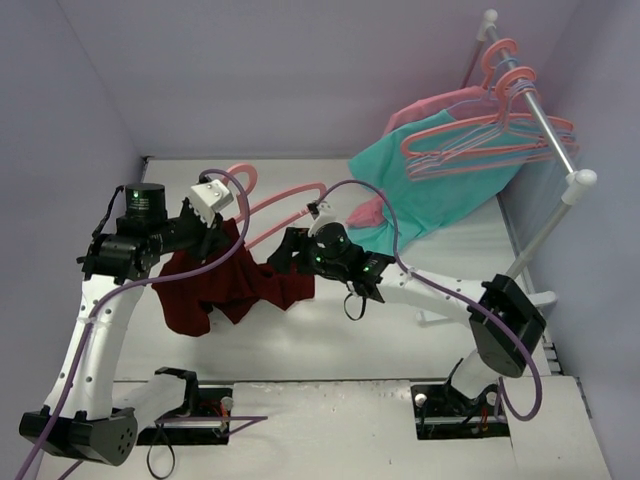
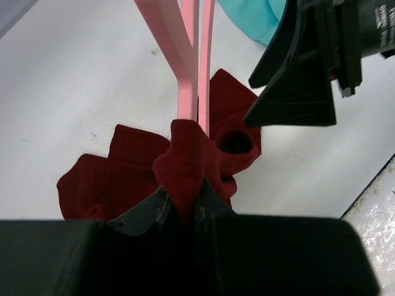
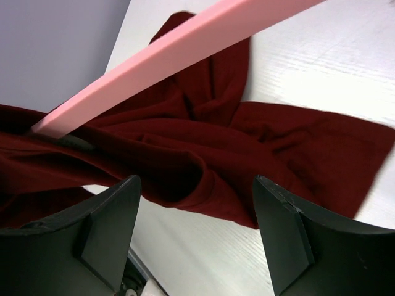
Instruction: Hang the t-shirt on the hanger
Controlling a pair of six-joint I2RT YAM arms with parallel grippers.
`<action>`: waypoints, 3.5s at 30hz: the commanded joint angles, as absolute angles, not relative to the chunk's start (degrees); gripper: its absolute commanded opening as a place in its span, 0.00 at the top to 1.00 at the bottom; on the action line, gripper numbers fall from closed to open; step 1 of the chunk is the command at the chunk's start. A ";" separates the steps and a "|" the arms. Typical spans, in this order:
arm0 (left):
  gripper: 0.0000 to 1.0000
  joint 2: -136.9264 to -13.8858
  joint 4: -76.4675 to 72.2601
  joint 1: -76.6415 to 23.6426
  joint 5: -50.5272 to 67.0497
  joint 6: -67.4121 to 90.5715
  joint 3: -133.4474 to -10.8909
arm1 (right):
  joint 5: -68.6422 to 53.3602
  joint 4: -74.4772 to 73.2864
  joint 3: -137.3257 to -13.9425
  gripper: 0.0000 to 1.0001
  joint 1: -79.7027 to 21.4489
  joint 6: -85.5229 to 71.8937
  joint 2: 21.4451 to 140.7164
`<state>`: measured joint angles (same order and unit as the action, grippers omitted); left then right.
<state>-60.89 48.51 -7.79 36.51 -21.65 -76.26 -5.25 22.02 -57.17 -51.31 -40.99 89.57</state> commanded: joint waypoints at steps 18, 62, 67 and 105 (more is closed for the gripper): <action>1.00 -58.59 42.42 -9.02 37.69 -20.57 -73.25 | -16.79 29.94 -63.86 0.41 -53.79 -42.03 102.22; 1.00 -55.27 44.90 -10.37 45.18 -28.77 -71.85 | -9.54 11.70 -60.92 1.00 -21.58 -18.89 80.97; 1.00 -56.22 45.62 -10.85 44.64 -30.31 -71.57 | -9.38 9.28 -65.13 1.00 -18.83 -14.39 80.24; 1.00 -72.91 51.33 -22.15 22.27 -30.89 -108.54 | -9.51 1.61 -105.27 1.00 -43.57 6.37 84.22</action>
<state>-73.49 53.32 -22.02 24.72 -31.16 -101.78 -14.02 -3.42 -99.14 -38.37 0.15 82.64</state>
